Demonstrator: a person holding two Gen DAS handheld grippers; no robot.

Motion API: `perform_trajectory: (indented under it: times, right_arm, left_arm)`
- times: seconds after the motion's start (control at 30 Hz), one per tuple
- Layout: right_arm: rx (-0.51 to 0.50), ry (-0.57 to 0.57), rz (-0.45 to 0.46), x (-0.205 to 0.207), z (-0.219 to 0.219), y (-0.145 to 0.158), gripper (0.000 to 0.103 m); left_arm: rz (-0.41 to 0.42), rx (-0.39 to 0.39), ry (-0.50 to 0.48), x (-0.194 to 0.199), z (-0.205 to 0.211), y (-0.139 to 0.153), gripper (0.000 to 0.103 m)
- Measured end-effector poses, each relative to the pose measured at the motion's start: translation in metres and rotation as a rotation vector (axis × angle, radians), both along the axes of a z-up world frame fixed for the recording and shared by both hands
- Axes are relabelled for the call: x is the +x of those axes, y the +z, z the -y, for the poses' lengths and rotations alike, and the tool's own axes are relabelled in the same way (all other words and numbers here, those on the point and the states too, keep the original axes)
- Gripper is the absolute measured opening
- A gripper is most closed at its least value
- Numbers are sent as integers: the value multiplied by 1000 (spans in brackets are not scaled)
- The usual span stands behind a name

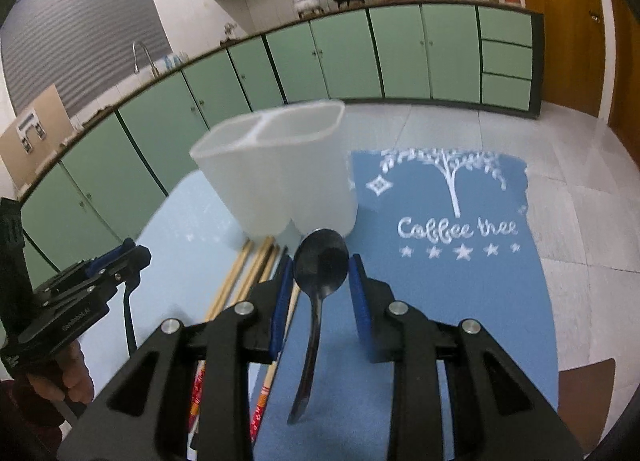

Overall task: Organize utensils
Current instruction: 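Lift both spoons and carry them over the white utensil holder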

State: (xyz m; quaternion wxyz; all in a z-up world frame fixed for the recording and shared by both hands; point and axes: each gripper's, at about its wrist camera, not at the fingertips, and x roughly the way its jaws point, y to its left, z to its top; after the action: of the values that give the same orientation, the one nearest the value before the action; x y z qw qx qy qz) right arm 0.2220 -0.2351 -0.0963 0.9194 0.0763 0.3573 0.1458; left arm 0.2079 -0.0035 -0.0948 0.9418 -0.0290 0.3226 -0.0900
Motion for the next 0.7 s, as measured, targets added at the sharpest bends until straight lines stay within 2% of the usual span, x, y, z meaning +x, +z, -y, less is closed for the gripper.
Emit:
perform_trajectory:
  times: [0.13, 0.33, 0.53, 0.7]
  right_arm:
    - [13, 5, 57, -2, 3, 20, 27]
    - [28, 29, 178, 9, 8, 71, 27]
    - [-1, 42, 301, 43, 3, 116, 27]
    - [2, 18, 348, 87, 0, 128, 27]
  left_arm:
    - [49, -11, 4, 3, -1, 15, 33]
    - [175, -49, 0, 21, 0, 61, 33]
    - [309, -50, -8, 61, 12, 104, 33]
    - [367, -47, -8, 103, 25, 118, 33]
